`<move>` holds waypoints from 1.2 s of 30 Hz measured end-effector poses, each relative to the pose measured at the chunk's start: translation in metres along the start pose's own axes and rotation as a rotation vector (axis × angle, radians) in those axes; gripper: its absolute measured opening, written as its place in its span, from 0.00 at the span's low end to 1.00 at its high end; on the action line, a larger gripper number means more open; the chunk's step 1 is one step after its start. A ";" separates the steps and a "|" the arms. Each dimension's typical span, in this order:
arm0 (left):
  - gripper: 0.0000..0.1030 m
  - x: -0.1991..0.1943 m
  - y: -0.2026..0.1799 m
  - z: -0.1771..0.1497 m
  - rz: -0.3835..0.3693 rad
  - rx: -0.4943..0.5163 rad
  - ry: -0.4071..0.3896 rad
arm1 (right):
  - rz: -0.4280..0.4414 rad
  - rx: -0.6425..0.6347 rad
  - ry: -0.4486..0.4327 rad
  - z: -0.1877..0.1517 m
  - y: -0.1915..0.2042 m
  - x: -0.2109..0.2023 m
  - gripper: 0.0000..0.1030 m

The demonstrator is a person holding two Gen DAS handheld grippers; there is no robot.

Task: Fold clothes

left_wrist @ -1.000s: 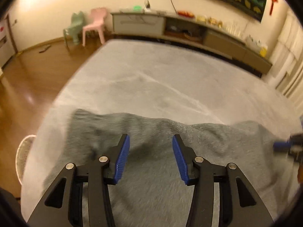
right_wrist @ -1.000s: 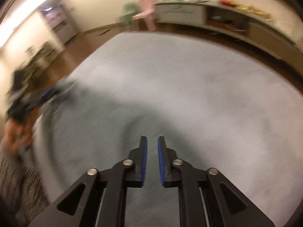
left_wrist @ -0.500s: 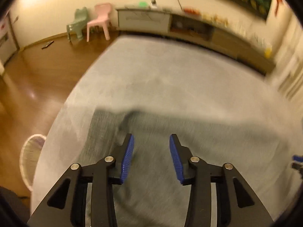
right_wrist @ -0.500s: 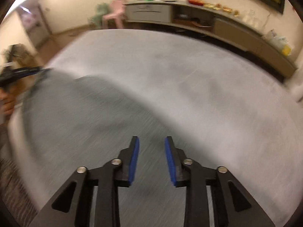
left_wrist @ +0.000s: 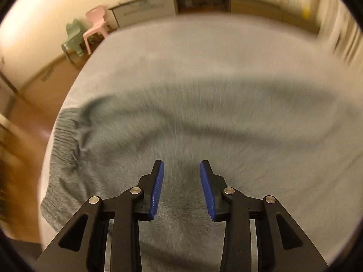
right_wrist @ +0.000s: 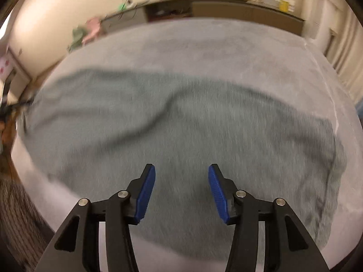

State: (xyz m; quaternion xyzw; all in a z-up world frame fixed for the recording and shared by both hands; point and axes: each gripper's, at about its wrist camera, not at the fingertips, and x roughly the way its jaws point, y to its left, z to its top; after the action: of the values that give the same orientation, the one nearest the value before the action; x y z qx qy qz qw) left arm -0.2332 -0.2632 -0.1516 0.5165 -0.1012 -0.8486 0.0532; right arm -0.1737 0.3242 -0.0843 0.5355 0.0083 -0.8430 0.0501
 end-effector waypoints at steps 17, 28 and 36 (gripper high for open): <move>0.42 -0.047 -0.100 0.017 -0.231 0.083 -0.088 | 0.005 0.473 -0.256 -0.040 -0.162 0.023 0.63; 0.41 0.006 -0.144 0.040 -0.043 0.120 -0.021 | -0.123 0.317 -0.201 0.044 -0.197 0.029 0.25; 0.40 -0.077 -0.183 0.018 -0.261 0.072 -0.163 | -0.122 0.267 -0.429 0.026 -0.184 -0.057 0.52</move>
State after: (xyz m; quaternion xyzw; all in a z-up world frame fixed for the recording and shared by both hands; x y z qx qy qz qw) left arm -0.2116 -0.0676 -0.1187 0.4562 -0.0676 -0.8833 -0.0844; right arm -0.1901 0.5101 -0.0290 0.3447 -0.0816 -0.9324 -0.0716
